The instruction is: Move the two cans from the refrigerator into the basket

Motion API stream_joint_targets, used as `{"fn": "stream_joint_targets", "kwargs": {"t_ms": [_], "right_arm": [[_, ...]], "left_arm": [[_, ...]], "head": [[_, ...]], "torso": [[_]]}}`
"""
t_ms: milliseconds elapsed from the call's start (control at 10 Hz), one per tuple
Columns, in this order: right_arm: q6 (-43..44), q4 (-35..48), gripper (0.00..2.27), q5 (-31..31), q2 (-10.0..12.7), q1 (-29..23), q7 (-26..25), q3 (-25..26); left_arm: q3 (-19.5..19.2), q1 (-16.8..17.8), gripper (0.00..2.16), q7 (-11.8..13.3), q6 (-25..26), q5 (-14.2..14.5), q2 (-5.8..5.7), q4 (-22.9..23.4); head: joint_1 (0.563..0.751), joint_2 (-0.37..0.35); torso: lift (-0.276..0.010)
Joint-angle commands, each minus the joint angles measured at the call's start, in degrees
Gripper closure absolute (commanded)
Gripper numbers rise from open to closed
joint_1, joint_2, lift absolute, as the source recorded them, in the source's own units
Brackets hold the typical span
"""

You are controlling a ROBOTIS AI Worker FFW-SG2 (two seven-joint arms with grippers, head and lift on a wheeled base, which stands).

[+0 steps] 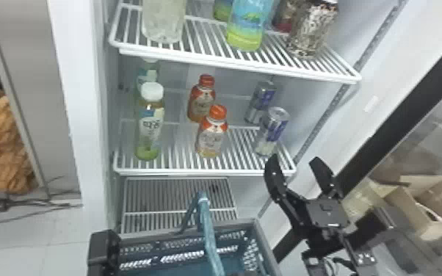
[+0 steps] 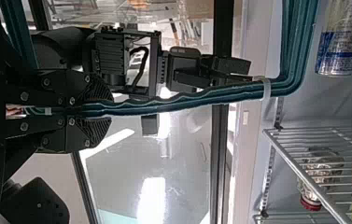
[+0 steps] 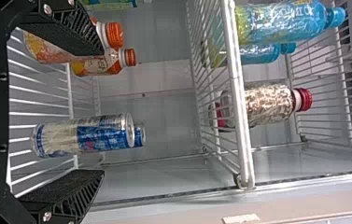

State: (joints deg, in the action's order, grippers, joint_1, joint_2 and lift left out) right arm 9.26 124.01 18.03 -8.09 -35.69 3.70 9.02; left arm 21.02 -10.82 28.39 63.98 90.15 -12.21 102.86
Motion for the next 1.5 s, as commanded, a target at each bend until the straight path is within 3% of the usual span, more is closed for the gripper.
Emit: {"fn": "stream_joint_targets", "kwargs": {"t_ms": [0, 500, 1400], "right_arm": [[0.02, -0.33, 0.11, 0.36, 0.01, 0.12, 0.00, 0.01], [0.72, -2.44, 0.11, -0.21, -0.08, 1.80, 0.00, 0.01], [1.57, -18.19, 0.10, -0.90, -1.22, 15.87, -0.09, -2.51]], "left_arm": [[0.01, 0.00, 1.21, 0.00, 0.00, 0.00, 0.00, 0.00], [0.01, 0.00, 1.21, 0.00, 0.00, 0.12, 0.00, 0.00], [0.01, 0.28, 1.21, -0.08, 0.14, 0.34, 0.00, 0.00]], "head": [[0.695, -0.350], [0.695, -0.350], [0.695, -0.350]], "torso": [[-0.266], [-0.266], [-0.266]]}}
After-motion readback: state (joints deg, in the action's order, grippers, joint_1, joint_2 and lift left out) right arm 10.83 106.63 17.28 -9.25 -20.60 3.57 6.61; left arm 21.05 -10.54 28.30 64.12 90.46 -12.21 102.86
